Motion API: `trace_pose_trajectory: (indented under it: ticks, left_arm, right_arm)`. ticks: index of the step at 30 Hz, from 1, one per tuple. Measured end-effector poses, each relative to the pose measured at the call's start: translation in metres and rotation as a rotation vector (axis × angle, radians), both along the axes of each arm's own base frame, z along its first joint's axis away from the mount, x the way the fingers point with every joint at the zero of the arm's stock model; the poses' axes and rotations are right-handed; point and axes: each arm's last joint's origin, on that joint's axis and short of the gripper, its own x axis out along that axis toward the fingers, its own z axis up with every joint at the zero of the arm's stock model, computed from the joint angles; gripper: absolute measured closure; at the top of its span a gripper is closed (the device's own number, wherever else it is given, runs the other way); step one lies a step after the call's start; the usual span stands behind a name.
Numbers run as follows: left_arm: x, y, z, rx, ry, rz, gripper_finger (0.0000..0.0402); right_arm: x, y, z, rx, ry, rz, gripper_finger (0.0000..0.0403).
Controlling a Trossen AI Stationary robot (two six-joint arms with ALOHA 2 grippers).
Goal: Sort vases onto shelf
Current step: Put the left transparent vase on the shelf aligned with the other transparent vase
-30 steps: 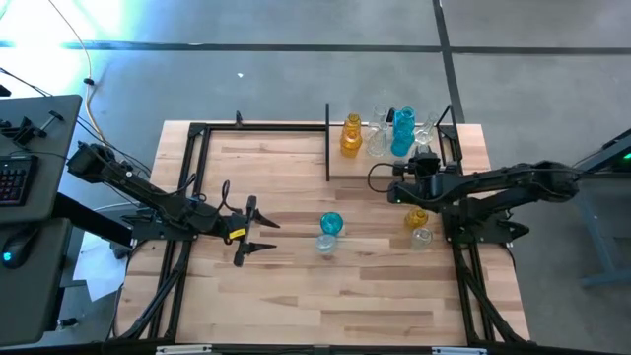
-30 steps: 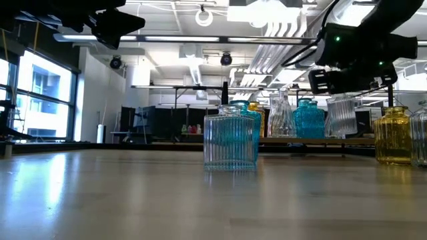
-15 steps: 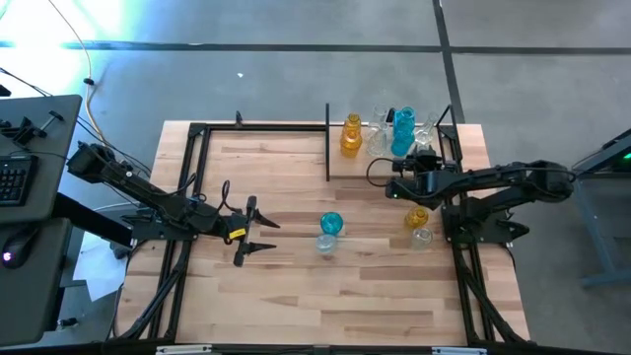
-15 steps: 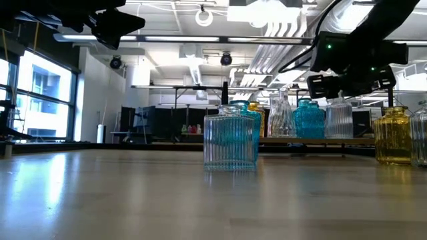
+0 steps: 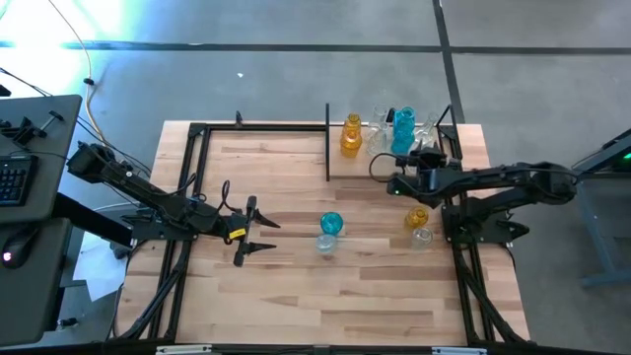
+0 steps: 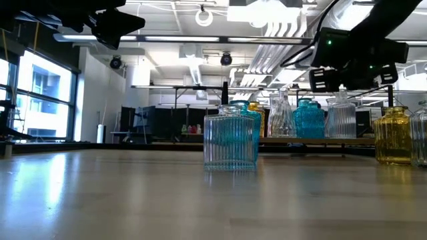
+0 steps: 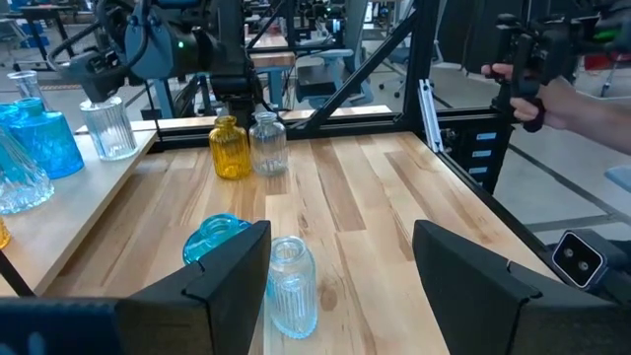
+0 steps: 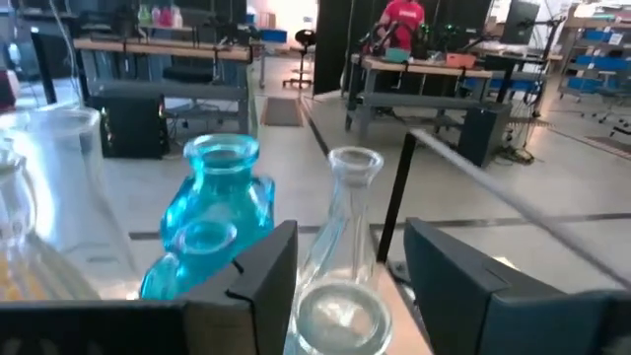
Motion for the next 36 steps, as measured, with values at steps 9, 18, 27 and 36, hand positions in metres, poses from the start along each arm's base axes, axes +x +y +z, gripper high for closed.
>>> trace_pose_trajectory:
  ticks: [9,18,27,36]
  left_arm:
    - [0.000,0.000,0.000,-0.001,-0.001,0.000,0.0163]
    - [0.000,0.000,0.000,-0.001,-0.002,0.000,0.0163]
    - [0.000,0.000,0.000,-0.008,-0.001,0.000,0.0163]
    - [0.000,0.000,0.000,-0.003,-0.001,-0.003,0.0163]
  right_arm:
    - [-0.007,0.002,0.025,-0.030,0.050,0.011,0.0233]
    - [-0.006,0.021,0.045,0.130,0.161,0.328,0.0278]
    - [-0.009,0.024,0.024,0.484,0.191,0.538,0.0389]
    - [-0.012,0.005,0.010,0.581,0.209,0.386,0.0399]
